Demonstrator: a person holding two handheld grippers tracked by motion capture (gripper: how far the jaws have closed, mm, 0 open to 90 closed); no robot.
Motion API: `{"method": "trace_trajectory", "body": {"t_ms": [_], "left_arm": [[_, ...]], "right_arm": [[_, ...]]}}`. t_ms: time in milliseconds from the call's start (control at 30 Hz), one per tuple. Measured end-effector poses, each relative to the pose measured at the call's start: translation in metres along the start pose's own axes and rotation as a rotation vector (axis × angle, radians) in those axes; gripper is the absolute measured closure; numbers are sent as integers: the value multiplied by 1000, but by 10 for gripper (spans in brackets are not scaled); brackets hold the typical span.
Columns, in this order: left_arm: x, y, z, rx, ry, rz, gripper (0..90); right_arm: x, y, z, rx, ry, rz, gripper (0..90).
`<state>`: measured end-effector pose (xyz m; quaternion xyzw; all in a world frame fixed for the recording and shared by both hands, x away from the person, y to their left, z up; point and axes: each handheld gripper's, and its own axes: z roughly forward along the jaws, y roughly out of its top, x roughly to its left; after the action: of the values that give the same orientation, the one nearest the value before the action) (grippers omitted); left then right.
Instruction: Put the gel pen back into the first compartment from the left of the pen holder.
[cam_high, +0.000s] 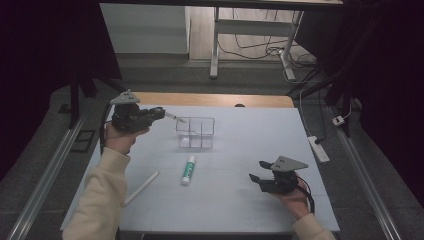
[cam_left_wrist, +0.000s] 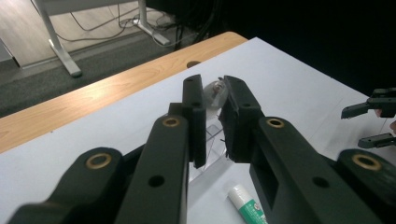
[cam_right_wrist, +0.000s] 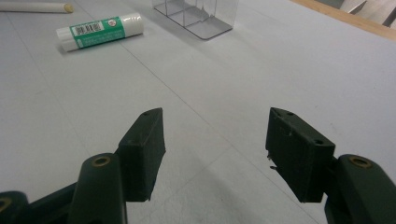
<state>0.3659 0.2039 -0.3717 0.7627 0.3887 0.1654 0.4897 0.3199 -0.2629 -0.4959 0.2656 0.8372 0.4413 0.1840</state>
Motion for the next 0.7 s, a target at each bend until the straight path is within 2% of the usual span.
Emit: {"method": "trace_trajectory", "body": {"t_ms": [167, 400, 700], "left_arm": [[2, 6, 11, 41, 9, 6, 799], [7, 5, 30, 112, 20, 3, 799], [3, 4, 47, 165, 31, 17, 795]], "right_arm": [[0, 0, 0, 4, -5, -3, 372], [0, -1, 1, 11, -7, 1, 371], [0, -1, 2, 14, -3, -6, 369]]}}
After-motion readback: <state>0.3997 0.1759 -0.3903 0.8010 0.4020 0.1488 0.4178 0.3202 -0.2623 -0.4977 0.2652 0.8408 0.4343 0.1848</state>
